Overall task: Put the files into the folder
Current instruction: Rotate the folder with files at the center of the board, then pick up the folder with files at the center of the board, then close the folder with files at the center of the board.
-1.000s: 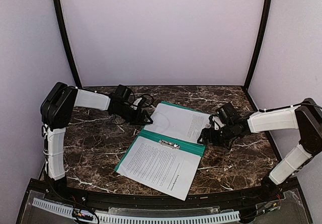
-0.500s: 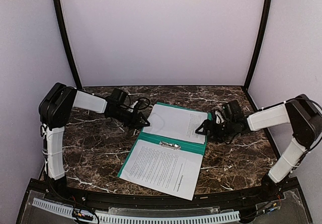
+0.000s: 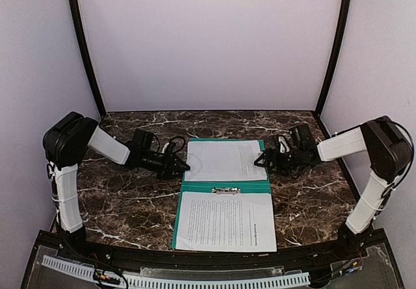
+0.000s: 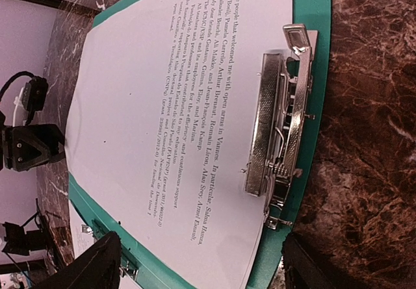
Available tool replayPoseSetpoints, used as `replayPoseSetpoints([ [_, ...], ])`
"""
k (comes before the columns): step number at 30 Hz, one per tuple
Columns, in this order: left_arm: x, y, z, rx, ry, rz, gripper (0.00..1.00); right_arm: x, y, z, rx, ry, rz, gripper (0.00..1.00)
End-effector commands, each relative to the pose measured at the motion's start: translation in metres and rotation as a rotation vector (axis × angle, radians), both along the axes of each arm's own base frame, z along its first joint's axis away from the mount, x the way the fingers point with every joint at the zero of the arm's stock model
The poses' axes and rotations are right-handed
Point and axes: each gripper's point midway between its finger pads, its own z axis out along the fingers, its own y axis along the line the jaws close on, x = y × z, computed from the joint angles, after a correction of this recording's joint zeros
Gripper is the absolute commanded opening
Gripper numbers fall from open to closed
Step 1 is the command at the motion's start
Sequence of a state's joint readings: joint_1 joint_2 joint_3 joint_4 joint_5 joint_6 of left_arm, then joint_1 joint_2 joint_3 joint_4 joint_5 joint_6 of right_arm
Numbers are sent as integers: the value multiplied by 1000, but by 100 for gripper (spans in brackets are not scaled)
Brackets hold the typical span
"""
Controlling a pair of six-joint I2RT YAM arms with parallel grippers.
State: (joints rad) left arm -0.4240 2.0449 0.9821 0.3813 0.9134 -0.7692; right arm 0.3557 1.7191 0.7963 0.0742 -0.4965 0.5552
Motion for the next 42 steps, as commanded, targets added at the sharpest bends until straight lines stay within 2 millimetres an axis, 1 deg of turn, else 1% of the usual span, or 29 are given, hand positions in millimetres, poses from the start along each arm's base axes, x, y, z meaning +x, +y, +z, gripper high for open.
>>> replayPoseSetpoints([
  [1,-2,-13,49,-194,-10,16,45,-33,-2,-40,-44,162,45,83],
  [2,-2,-13,52,-216,-1,31,45,-33,-2,-40,-43,160,47,82],
  [9,-5,-8,57,-278,67,98,48,-34,-2,-41,-48,160,52,82],
  [10,-4,-8,62,-295,50,100,48,-33,-3,-41,-48,159,52,82],
  [12,-6,-8,63,-303,59,105,49,-34,-3,-41,-49,161,55,82],
  [15,-8,-6,58,-297,68,105,49,-34,-2,-42,-53,162,60,82],
  [18,-9,-7,61,-298,45,87,47,-35,-2,-43,-56,160,71,82],
  [20,-7,-9,61,-287,19,68,45,-34,-2,-44,-61,156,83,82],
  [22,-5,-11,58,-256,-6,48,41,-34,0,-44,-57,152,99,81],
  [23,-4,-11,52,-223,-22,34,40,-34,1,-43,-54,149,108,81],
  [25,-2,-11,47,-177,-52,14,35,-34,3,-43,-47,148,128,80],
  [26,1,-12,49,-169,-69,9,31,-34,4,-43,-46,147,134,80],
  [27,0,-11,44,-147,-78,-1,29,-34,4,-44,-48,148,141,80],
  [28,1,-12,46,-142,-104,-10,25,-34,4,-44,-49,145,147,80],
  [29,0,-12,44,-131,-100,-13,23,-33,5,-43,-47,143,151,79],
  [30,1,-12,45,-127,-116,-18,17,-33,5,-43,-47,143,155,79],
  [31,0,-12,44,-121,-116,-17,14,-33,6,-43,-48,142,158,79],
  [32,0,-11,44,-119,-127,-19,9,-32,6,-42,-46,139,163,79],
  [34,-1,-10,47,-119,-148,-19,2,-31,7,-39,-52,132,173,79],
  [35,0,-9,51,-118,-165,-12,1,-29,6,-37,-61,126,172,79],
  [36,0,-7,49,-104,-177,0,1,-26,5,-35,-70,116,170,79],
  [37,0,-5,55,-101,-197,7,1,-24,4,-30,-79,100,167,80],
  [38,0,-1,50,-69,-210,27,1,-21,2,-25,-84,85,161,80],
  [39,1,2,60,-62,-243,40,1,-19,0,-19,-87,69,154,81],
  [40,2,8,54,-20,-263,69,1,-17,-1,-13,-90,52,148,81],
  [41,0,14,61,-4,-294,88,1,-15,-3,-7,-91,37,141,82],
  [42,5,22,60,48,-324,133,1,-13,-4,-1,-94,25,135,83],
])
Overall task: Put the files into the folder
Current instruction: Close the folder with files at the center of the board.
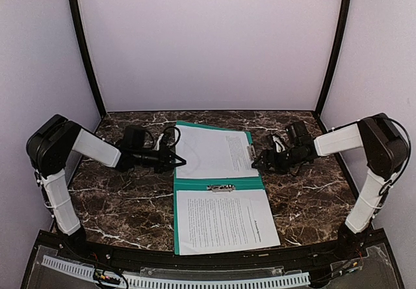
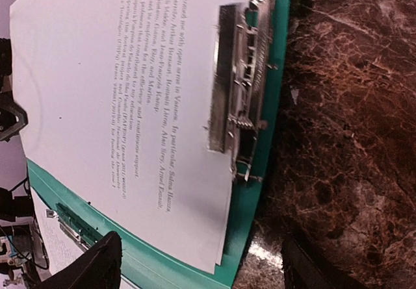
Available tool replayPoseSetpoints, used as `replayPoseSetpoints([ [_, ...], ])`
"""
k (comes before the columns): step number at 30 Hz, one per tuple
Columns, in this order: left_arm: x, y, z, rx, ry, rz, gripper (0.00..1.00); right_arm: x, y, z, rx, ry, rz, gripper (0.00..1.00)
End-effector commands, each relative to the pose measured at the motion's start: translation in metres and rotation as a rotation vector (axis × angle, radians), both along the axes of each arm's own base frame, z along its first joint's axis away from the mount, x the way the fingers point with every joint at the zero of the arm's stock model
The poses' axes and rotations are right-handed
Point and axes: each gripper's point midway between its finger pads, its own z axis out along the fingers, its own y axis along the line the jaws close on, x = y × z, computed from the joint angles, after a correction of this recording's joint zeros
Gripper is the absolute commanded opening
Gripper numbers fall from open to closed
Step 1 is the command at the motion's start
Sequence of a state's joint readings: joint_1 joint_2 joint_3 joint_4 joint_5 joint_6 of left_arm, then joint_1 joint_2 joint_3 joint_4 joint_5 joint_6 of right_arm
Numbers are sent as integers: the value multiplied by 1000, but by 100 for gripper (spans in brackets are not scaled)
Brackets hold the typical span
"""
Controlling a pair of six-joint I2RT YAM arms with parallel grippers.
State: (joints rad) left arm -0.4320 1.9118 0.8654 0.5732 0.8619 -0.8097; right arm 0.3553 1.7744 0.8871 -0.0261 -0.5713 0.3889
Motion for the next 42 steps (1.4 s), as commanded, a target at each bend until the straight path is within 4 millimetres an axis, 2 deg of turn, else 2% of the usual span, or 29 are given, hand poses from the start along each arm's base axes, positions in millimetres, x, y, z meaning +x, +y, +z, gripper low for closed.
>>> replayPoseSetpoints([
  [1,6,25,33,114,-198,127,1,-13,-17,3,-81,38,-26,83],
  [2,8,36,25,174,-213,181,1,-13,-17,7,-82,29,-29,83],
  [3,5,44,35,188,-247,211,1,-13,-18,11,-82,22,-31,83],
  [4,10,55,35,242,-271,270,1,-12,-19,14,-83,15,-37,83],
  [5,7,64,45,256,-308,306,1,-12,-20,17,-84,7,-42,83],
  [6,10,76,45,307,-339,358,1,-12,-21,19,-83,3,-47,83],
  [8,7,95,71,345,-441,445,1,-11,-21,23,-83,-6,-56,83],
  [9,3,103,67,393,-476,452,1,-11,-22,24,-83,-7,-59,83],
  [10,2,111,83,423,-540,509,1,-11,-22,24,-83,-7,-61,83],
  [11,-6,109,81,462,-597,487,1,-11,-22,24,-83,-7,-64,83],
  [12,-6,119,94,501,-661,541,1,-11,-22,24,-83,-6,-66,83],
  [13,-13,117,94,566,-737,538,1,-11,-22,24,-84,-4,-65,83],
  [14,-18,116,104,576,-791,543,1,-11,-22,24,-85,-4,-65,83],
  [19,-45,95,109,729,-1018,473,1,-10,-23,21,-96,4,-67,83],
  [22,-54,82,100,834,-1109,393,1,-12,-24,17,-104,13,-67,83],
  [26,-68,55,91,956,-1224,265,1,-15,-27,11,-119,24,-71,83],
  [32,-102,8,75,1084,-1374,75,4,-19,-35,5,-142,36,-88,83],
  [36,-124,-18,54,1129,-1413,-72,15,-17,-41,8,-161,29,-107,83],
  [42,-159,-42,31,1168,-1436,-260,48,-12,-60,17,-265,3,-161,87],
])
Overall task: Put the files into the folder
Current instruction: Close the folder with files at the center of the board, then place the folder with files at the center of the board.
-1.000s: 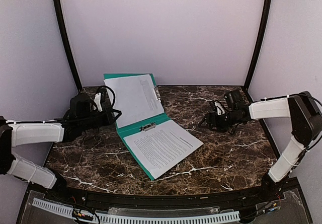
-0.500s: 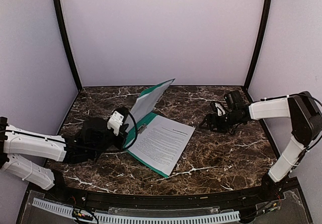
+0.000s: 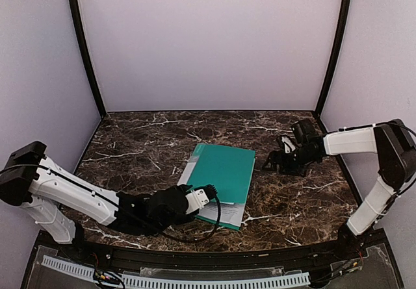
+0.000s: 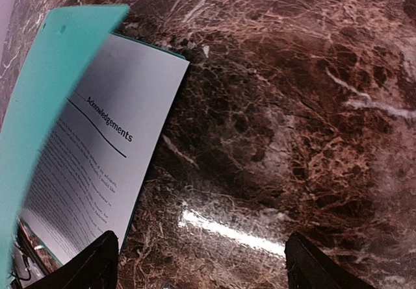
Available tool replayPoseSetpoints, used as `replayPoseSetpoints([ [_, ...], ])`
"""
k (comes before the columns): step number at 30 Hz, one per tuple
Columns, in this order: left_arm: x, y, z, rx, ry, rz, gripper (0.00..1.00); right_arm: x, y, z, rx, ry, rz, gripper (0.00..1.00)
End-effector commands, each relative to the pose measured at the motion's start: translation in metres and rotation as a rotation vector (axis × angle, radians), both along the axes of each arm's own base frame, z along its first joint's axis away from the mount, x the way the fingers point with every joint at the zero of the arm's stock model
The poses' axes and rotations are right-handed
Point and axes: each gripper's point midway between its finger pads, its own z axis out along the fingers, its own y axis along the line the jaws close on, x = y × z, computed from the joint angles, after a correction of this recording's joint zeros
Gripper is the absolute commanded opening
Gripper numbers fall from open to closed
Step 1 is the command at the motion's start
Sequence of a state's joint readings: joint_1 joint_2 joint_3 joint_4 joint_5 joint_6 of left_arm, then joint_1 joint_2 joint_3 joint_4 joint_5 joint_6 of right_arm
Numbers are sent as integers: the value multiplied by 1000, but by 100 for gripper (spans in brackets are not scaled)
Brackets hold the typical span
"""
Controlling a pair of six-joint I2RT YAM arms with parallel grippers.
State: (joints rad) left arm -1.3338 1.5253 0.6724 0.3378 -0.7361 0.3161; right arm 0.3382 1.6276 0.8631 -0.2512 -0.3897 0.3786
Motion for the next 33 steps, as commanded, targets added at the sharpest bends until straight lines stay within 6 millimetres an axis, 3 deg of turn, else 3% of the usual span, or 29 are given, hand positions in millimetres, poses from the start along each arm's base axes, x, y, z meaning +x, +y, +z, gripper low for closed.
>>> replayPoseSetpoints([
  [1,-20,-7,-5,100,7,-31,50,7,-22,13,-109,-42,-57,88],
  [8,-56,-6,-13,111,134,-96,61,7,-32,29,-163,-65,-75,93],
  [11,-67,2,-18,81,230,-94,66,2,-26,36,-146,-80,-65,95],
  [14,-66,8,-11,15,268,-61,82,-7,-6,42,-120,-99,-32,96],
  [16,-58,12,-9,-43,354,-12,88,-16,8,40,-103,-97,-14,96],
  [22,-26,31,-14,-258,648,122,91,-40,45,23,-72,-81,28,95],
  [23,-11,39,-13,-300,665,165,93,-44,50,18,-76,-74,31,96],
  [28,35,62,-26,-447,792,308,95,-57,73,-9,-85,-46,57,95],
  [33,68,63,-53,-494,901,393,95,-56,90,-30,-88,-19,69,95],
])
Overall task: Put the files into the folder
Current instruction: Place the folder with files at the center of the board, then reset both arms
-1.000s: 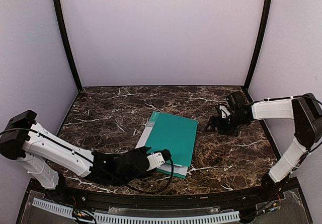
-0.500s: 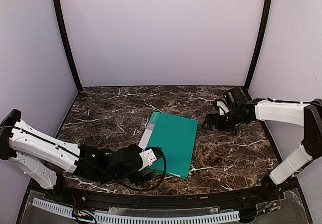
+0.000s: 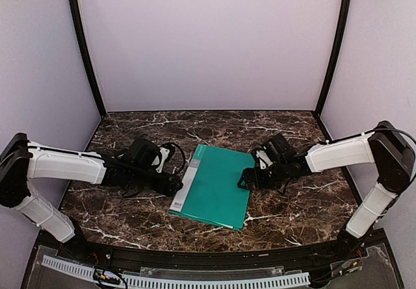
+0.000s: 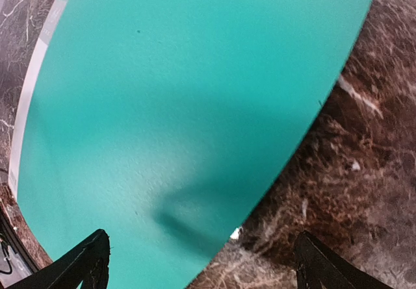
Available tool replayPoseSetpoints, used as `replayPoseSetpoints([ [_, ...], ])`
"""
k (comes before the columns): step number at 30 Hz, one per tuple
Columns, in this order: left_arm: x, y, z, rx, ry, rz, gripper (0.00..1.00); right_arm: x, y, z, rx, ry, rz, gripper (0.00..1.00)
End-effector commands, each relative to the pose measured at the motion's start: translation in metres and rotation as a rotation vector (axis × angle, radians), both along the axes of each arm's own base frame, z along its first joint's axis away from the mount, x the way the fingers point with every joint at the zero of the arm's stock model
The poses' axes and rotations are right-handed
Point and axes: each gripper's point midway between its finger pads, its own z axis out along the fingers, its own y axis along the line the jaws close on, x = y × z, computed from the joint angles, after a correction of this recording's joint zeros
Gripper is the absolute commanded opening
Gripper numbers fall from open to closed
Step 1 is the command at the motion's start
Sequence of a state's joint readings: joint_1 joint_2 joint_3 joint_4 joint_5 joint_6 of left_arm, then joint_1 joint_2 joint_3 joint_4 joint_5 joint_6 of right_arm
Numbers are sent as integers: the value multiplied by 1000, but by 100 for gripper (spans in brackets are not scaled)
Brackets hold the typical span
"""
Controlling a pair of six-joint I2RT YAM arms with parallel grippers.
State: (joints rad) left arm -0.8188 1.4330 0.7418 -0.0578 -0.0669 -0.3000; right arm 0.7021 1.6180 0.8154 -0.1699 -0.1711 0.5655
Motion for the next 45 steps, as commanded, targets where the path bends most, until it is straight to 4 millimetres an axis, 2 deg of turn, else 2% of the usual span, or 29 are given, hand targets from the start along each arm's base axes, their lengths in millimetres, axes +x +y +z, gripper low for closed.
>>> replayPoseSetpoints([
  [1,10,-13,-28,-92,169,17,95,5,11,-20,2,19,-28,95],
  [2,13,-18,-28,-108,185,11,95,6,13,-22,4,22,-29,95],
  [3,16,-17,-40,-94,214,23,95,7,15,-24,5,21,-30,95],
  [4,20,-21,-40,-102,220,21,95,9,16,-25,5,21,-31,95],
  [5,22,-20,-52,-86,246,32,95,10,17,-26,4,21,-32,95],
  [8,28,-27,-60,-104,277,39,94,15,20,-29,-4,18,-30,95],
  [13,17,-34,-70,-178,331,27,91,23,29,-30,4,15,-5,95],
  [19,1,-40,-65,-286,368,11,84,43,34,-26,7,9,32,95],
  [22,1,-42,-57,-308,357,11,83,58,29,-21,4,-5,40,95],
  [25,7,-41,-47,-307,327,18,83,73,23,-6,-10,-56,52,94],
  [29,32,-3,-35,-145,186,164,90,90,0,23,-90,-198,38,97],
  [35,68,63,29,21,-169,345,98,107,-39,85,-147,-418,-1,99],
  [41,74,118,99,72,-447,478,99,112,-71,148,-177,-639,-68,99],
  [45,74,145,118,87,-522,538,99,110,-91,173,-213,-746,-139,99],
])
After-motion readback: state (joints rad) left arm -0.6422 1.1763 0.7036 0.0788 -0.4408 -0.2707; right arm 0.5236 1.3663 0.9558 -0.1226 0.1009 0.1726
